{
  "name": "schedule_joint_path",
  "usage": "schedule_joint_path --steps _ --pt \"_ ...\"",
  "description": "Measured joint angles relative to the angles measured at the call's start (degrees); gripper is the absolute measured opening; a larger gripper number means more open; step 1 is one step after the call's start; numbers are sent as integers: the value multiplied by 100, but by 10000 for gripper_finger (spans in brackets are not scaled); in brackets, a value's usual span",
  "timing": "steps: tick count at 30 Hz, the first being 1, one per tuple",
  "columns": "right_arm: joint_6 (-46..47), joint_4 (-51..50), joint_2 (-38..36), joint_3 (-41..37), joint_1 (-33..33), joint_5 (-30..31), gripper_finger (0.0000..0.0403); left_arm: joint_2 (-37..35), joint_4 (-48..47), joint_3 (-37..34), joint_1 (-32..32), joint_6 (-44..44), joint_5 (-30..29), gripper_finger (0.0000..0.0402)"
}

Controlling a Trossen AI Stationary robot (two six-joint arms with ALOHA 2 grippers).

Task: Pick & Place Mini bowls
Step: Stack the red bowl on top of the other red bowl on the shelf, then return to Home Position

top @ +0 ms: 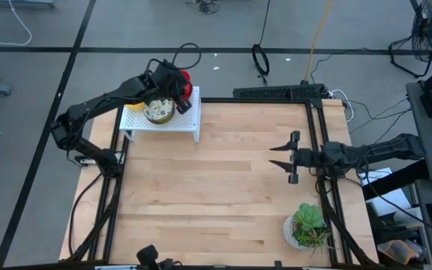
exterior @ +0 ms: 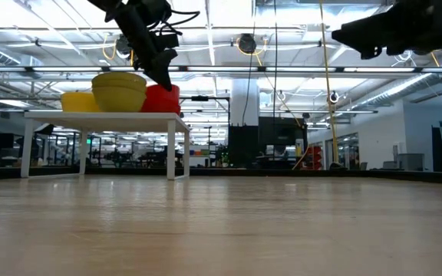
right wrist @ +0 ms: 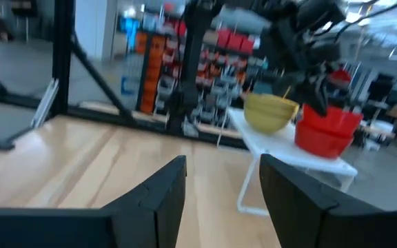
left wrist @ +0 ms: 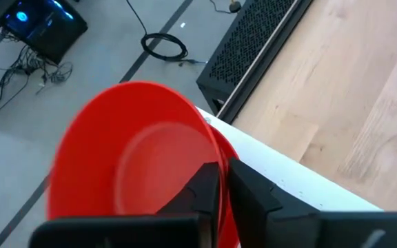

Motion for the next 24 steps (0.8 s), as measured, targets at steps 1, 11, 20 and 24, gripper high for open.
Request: schedule_joint_path --steps 1,11,20,24 --pt "0 315 0 -154 0 0 171 0 -1 0 0 14 0 36" --pt "-5 2984 -11 -1289 0 0 171 0 -45 0 -4 -1 -46 40" --pt "-2 2848 7 -1326 0 -2 171 0 -22 0 -17 -115 -187 129" --pt "-2 2837 7 -1332 0 -2 171 -38 180 0 -82 -122 -259 176"
